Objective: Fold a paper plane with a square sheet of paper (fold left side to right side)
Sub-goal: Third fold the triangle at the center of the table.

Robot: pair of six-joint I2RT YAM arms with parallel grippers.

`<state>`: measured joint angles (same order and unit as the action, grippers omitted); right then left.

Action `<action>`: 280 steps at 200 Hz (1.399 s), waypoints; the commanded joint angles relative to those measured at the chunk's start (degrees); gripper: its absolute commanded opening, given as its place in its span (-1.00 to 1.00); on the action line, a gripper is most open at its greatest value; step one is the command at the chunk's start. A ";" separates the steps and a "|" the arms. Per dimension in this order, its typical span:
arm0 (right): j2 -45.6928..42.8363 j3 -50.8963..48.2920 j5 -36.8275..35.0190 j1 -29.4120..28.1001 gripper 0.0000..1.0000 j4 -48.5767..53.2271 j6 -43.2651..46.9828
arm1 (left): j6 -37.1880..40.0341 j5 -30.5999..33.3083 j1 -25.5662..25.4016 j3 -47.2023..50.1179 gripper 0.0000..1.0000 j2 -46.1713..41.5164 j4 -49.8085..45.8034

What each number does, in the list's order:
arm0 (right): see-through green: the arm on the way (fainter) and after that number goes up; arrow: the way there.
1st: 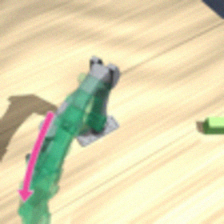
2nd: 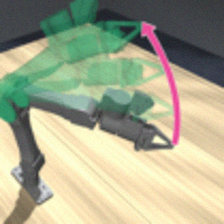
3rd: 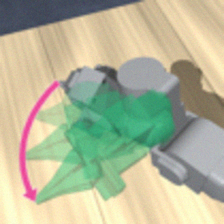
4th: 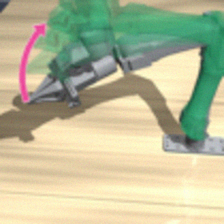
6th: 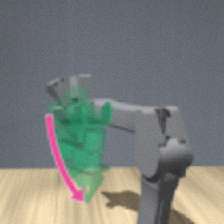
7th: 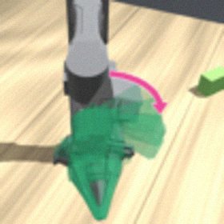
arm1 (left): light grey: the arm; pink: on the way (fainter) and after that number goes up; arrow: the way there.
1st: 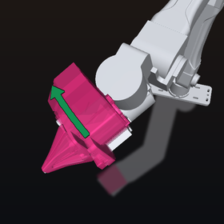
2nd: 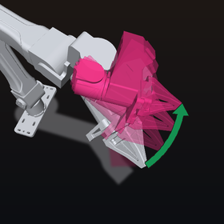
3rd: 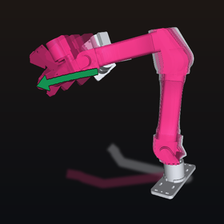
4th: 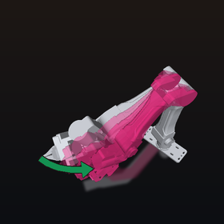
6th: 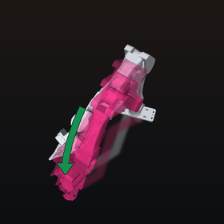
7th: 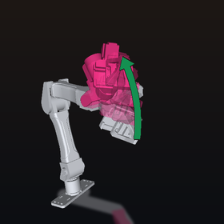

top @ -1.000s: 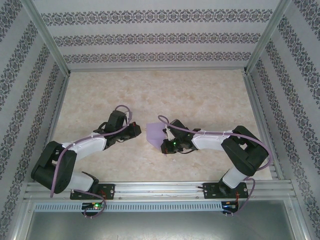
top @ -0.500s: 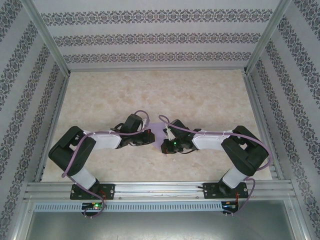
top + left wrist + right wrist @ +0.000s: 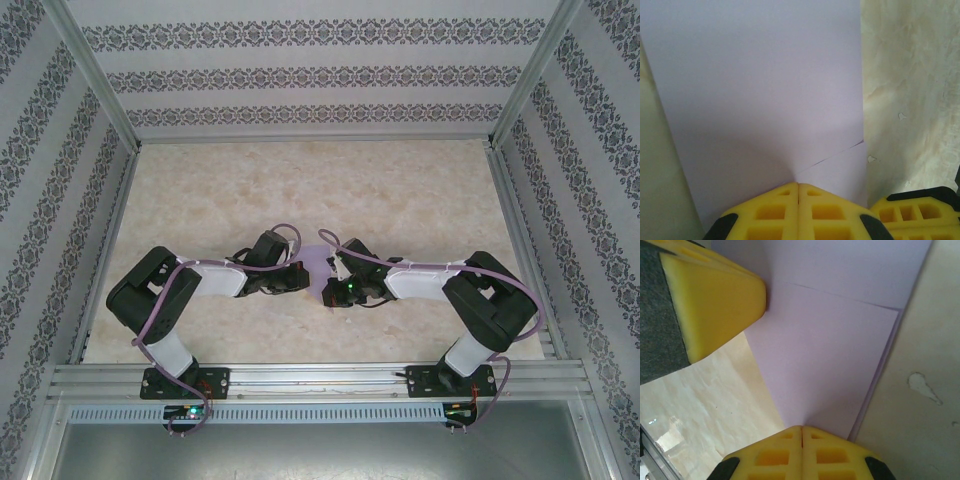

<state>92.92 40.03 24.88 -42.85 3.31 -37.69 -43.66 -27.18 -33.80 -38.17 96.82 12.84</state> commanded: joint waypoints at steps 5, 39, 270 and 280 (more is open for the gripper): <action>-3.14 2.18 1.30 0.42 -1.00 2.69 -1.15 | 2.00 5.16 -0.55 1.83 -1.00 1.36 -3.74; -4.26 3.21 2.61 0.17 -1.00 1.13 -1.92 | 2.14 5.38 -0.52 2.58 -1.00 1.36 -3.87; 4.41 1.45 0.85 -1.01 -1.00 -3.02 -4.06 | 2.81 11.06 -0.56 0.38 -1.00 2.98 -11.01; 3.67 0.71 1.20 -1.04 -1.00 -2.55 -4.06 | 2.71 11.16 -0.56 0.38 -1.00 3.19 -11.04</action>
<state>98.41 43.16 26.76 -43.38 -2.85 -41.87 -42.59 -24.75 -34.50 -39.05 96.77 10.90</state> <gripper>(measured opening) 0.042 0.043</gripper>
